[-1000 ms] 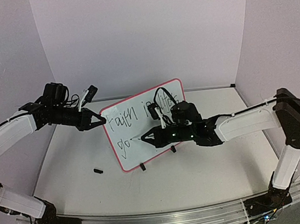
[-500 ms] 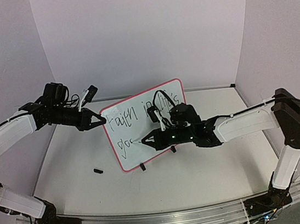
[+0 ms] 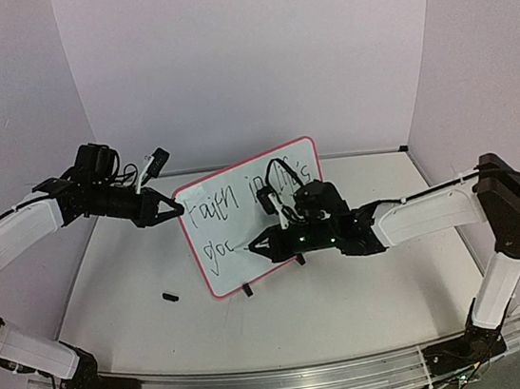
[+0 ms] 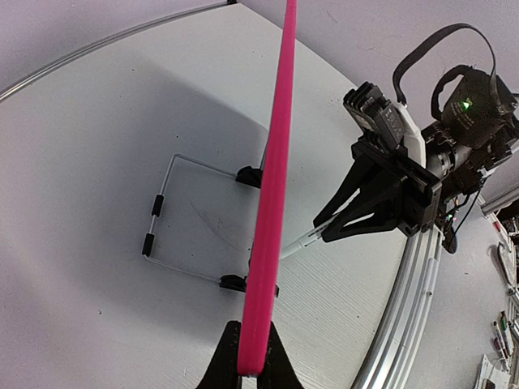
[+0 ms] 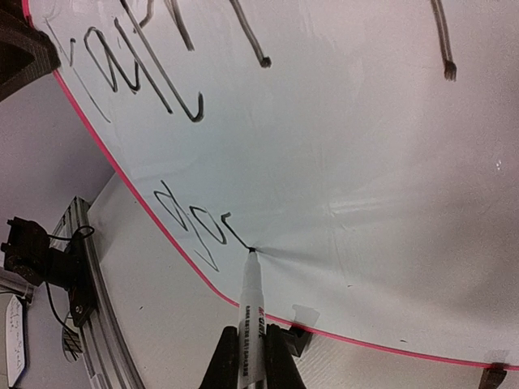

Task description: Write a sentence on the whiteboard

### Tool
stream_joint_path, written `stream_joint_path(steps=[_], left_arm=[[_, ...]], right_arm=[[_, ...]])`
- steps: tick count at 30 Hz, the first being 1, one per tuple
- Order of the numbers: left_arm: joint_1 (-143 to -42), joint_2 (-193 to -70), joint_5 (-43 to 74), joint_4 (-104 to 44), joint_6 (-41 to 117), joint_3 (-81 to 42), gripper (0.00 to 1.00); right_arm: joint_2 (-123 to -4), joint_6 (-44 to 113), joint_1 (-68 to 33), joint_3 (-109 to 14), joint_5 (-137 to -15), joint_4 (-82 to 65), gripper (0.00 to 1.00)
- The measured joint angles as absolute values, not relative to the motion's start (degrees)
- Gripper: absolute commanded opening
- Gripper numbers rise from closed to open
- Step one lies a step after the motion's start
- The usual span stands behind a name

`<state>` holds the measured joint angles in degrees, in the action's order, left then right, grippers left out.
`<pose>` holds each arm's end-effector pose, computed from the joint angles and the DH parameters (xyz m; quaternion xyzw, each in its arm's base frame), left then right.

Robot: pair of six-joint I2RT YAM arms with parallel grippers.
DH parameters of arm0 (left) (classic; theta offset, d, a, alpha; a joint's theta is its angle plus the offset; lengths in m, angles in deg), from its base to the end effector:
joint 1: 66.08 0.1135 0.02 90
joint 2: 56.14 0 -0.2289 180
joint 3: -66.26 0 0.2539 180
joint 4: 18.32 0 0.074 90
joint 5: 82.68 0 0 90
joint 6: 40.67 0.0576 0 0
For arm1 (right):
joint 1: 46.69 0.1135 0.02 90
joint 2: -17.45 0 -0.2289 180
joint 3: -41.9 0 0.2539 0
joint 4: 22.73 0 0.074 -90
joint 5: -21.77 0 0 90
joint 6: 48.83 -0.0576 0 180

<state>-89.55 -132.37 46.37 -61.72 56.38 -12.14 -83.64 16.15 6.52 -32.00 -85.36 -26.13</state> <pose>0.2686 -0.1562 0.2672 0.3591 0.7918 -0.3569 0.3417 0.2307 0.3369 0.1701 -0.2806 0.7836 0.4375 0.3403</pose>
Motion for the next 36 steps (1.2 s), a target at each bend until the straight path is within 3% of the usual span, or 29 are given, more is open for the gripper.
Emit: stream_joint_path(steps=[21,36], left_arm=[[-89.5,-132.4,46.4,-61.7,56.4,-12.1,0.00],[-89.5,-132.4,46.4,-61.7,56.4,-12.1,0.00]], right_arm=[[-82.4,17.2,6.4,-35.6,-86.4,-26.0,0.00],[-74.3,17.1,4.5,-28.1,-87.5,-28.6,0.00]])
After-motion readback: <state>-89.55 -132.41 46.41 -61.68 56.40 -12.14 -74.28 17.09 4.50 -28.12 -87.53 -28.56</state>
